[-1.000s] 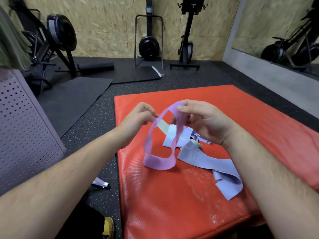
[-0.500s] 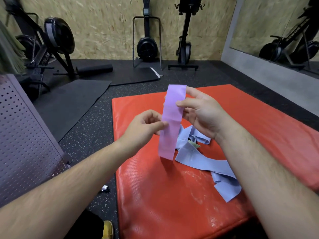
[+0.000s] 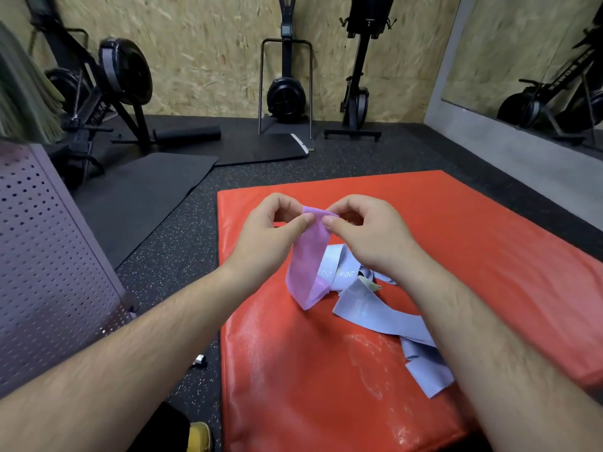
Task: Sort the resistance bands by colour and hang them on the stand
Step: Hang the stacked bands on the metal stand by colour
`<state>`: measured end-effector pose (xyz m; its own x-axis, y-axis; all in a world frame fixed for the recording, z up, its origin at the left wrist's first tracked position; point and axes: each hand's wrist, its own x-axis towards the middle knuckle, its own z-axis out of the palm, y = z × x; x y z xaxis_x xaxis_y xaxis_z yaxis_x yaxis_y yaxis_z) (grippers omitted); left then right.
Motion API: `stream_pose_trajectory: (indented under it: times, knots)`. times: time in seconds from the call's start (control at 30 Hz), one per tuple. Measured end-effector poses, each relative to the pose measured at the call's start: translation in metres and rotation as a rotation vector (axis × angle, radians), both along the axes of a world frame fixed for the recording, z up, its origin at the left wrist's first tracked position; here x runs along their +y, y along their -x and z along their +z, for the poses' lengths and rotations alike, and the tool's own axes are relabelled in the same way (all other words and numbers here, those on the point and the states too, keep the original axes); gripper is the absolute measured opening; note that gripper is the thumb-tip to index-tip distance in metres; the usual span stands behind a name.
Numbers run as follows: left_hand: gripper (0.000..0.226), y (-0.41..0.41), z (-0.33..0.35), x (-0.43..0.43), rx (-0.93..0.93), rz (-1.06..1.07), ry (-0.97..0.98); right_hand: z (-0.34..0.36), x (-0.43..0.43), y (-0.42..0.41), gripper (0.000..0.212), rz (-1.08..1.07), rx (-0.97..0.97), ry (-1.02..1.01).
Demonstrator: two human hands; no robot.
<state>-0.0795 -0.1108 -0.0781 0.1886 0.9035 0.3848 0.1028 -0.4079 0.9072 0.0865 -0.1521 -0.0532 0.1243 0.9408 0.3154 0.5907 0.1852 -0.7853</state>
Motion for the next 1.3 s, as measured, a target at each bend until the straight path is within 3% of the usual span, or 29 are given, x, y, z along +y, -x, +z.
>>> stream_pose_trajectory:
  times: [0.13, 0.23, 0.37, 0.47, 0.57, 0.63, 0.7, 0.83, 1.0, 1.17, 1.3]
  knots:
    - [0.047, 0.019, 0.013, -0.004, -0.105, -0.044, 0.052, 0.025, 0.000, 0.018, 0.004, 0.058, -0.041, -0.049]
    - [0.069, 0.031, 0.022, -0.017, -0.051, -0.110, 0.035, 0.058, 0.001, 0.042, 0.004, 0.087, -0.052, -0.100]
    - [0.051, 0.037, 0.049, -0.038, -0.107, 0.057, -0.027, 0.108, -0.002, 0.079, 0.006, 0.130, -0.096, -0.194]
    - [0.039, 0.065, 0.075, -0.048, -0.047, 0.198, -0.029, 0.147, -0.008, 0.105, 0.014, 0.150, -0.077, -0.257]
    - [0.033, 0.104, 0.096, -0.062, 0.023, 0.218, 0.020, 0.181, -0.015, 0.133, 0.020, 0.200, -0.028, -0.312]
    - [0.038, 0.134, 0.109, -0.072, -0.041, 0.155, 0.082, 0.200, -0.020, 0.151, 0.024, 0.224, 0.001, -0.337]
    - [0.051, 0.165, 0.121, -0.084, -0.052, 0.131, 0.116, 0.214, -0.024, 0.168, 0.030, 0.238, 0.046, -0.312]
    - [0.060, 0.213, 0.146, -0.115, 0.160, 0.253, 0.087, 0.232, -0.032, 0.206, 0.035, 0.322, 0.169, -0.216]
    - [0.050, 0.272, 0.177, -0.155, 0.349, 0.492, -0.072, 0.248, -0.039, 0.253, 0.031, 0.440, 0.252, -0.146]
    - [0.030, 0.337, 0.218, -0.184, 0.241, 0.524, -0.072, 0.264, -0.035, 0.302, 0.031, 0.517, 0.265, -0.109]
    - [0.017, 0.388, 0.253, -0.184, 0.270, 0.614, -0.097, 0.261, -0.031, 0.334, 0.019, 0.600, 0.185, -0.099]
